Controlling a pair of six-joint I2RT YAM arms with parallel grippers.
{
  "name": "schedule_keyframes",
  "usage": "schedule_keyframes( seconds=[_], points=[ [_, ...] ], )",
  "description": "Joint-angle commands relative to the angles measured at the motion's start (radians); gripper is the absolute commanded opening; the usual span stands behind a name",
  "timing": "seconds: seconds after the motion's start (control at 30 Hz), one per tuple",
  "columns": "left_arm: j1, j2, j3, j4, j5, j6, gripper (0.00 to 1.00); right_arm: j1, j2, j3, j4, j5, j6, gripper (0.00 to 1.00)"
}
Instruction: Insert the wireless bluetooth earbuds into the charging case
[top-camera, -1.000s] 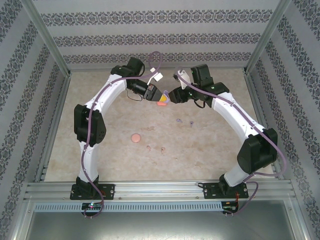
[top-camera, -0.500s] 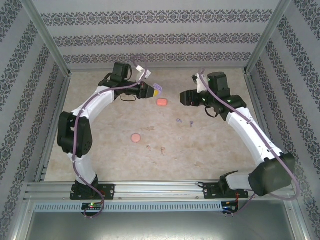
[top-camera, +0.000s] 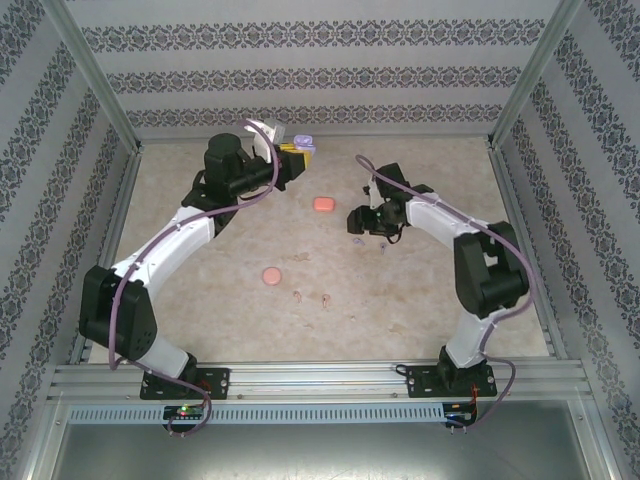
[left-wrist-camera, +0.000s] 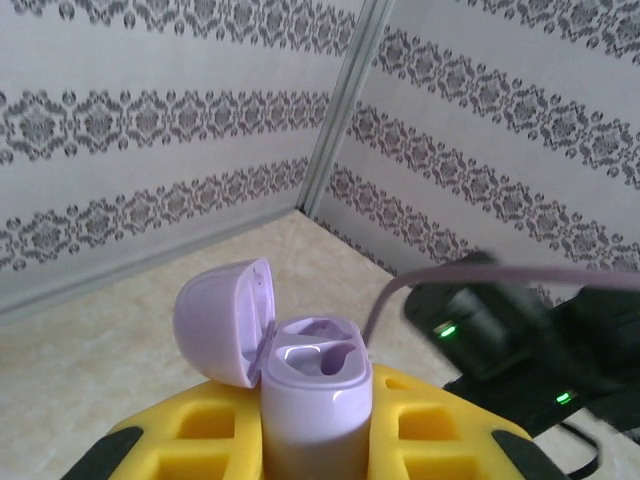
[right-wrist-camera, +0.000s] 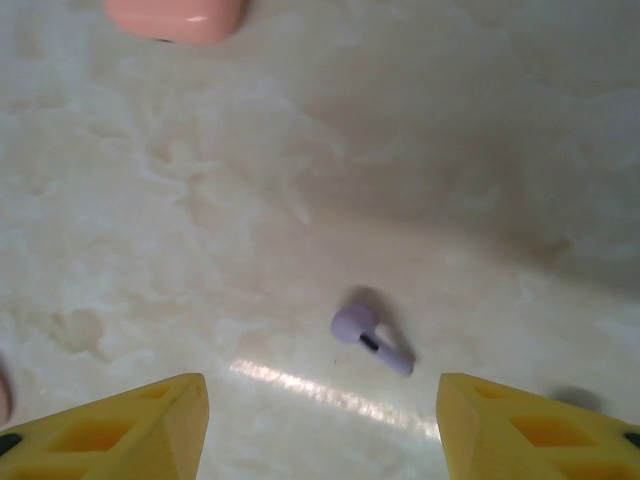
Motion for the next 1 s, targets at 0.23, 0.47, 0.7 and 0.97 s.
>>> schedule_keyframes(
  seconds=[0.23, 0.47, 0.7, 0.97],
  points=[
    [-0.018, -0.078, -0.062, 0.131, -0.153, -0.010, 0.00, 0.023, 0.142, 0.109, -0.004, 0.049, 0.056, 0.62],
    [-0.017, -0.069, -0.065, 0.138, -0.160, 0.000, 0.00, 0.041, 0.112, 0.064, 0.003, 0.039, 0.061, 0.62],
    [-0.017, -0.060, -0.064, 0.143, -0.161, -0.009, 0.00, 0.052, 0.114, 0.043, 0.004, 0.039, 0.063, 0.62],
    [-0.017, -0.062, -0.063, 0.136, -0.167, -0.009, 0.00, 0.064, 0.072, 0.009, 0.006, 0.018, 0.071, 0.61]
  ],
)
